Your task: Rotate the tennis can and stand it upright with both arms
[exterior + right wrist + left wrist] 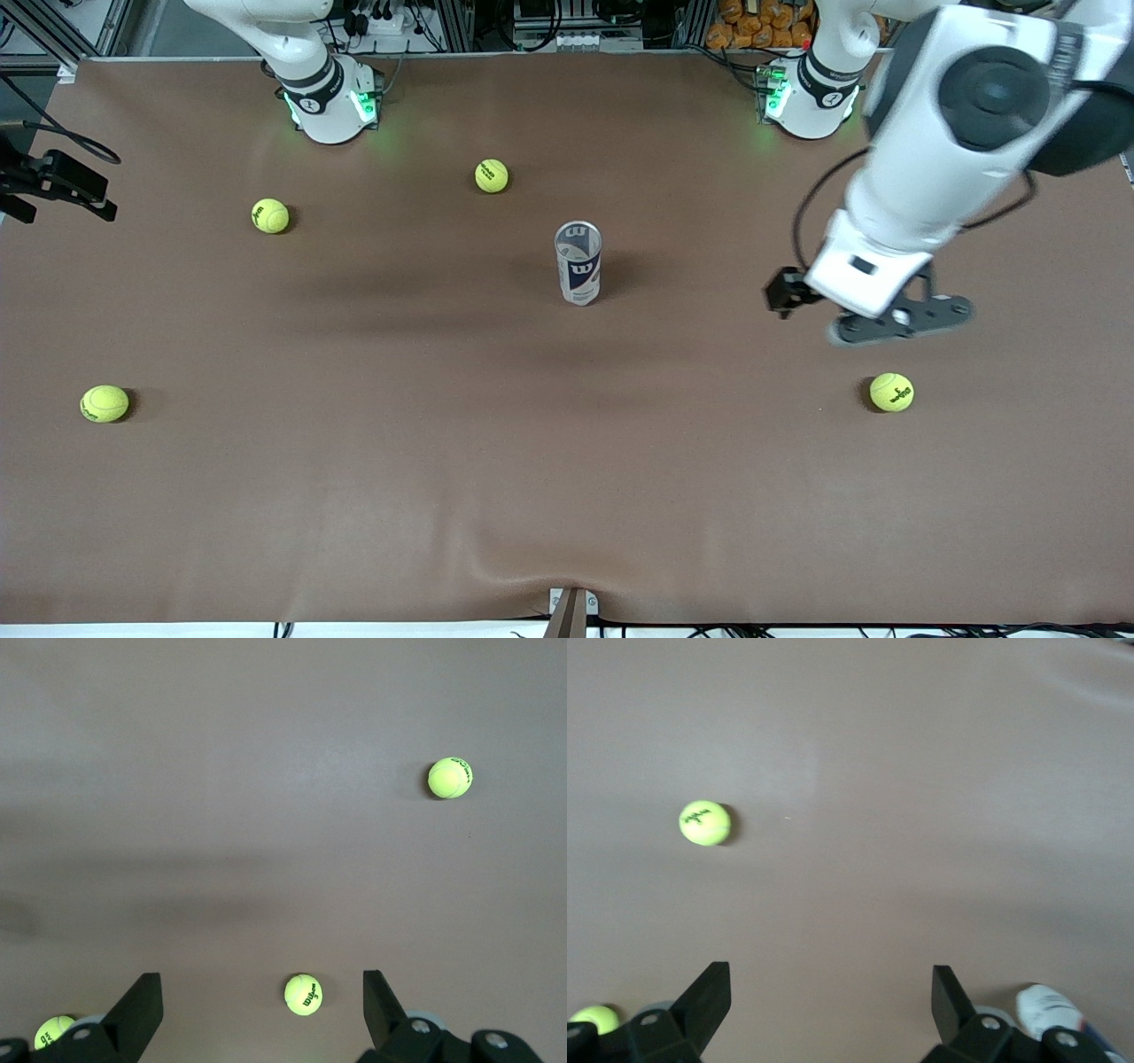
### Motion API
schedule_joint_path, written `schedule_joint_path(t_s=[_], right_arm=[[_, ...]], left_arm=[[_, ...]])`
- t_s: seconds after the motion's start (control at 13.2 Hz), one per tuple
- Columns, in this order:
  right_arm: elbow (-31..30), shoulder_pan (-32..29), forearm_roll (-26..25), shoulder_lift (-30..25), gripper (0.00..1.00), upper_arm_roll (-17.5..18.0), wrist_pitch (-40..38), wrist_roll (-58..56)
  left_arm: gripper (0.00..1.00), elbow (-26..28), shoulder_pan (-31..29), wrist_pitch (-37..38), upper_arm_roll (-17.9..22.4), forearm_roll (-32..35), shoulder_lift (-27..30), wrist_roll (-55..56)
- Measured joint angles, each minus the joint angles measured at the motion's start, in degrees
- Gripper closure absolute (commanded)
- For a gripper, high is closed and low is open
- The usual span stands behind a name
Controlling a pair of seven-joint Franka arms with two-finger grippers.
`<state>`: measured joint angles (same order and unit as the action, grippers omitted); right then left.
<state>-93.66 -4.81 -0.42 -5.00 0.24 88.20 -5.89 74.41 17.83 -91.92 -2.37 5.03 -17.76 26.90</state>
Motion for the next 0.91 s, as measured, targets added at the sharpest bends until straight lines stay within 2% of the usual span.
schedule_joint_path(t_s=[0.38,0.61,0.76,0.91], right_arm=[[0.0,0.1,0.0,0.0,0.00,0.3,0.1,-0.4],[0.0,0.3,0.0,0.0,0.00,0.8,-0.3,-0.6],[0.0,0.4,0.0,-0.1,0.00,0.9,-1.0,-0.6],[0.0,0.4,0.0,-0.2,0.00,0.9,-1.1,-0.6]], left_arm=[[0.00,0.0,-8.8,0.1,-0.2,0.0,0.6,-10.5],[0.00,0.1,-14.1,1.1,-3.6,-0.3,2.3,-11.3],[0.00,2.5,-15.4,3.4,-5.3,-1.3,6.4,-11.3],[0.00,8.6,-15.4,3.7,-5.5,-4.3,13.8,-11.2]])
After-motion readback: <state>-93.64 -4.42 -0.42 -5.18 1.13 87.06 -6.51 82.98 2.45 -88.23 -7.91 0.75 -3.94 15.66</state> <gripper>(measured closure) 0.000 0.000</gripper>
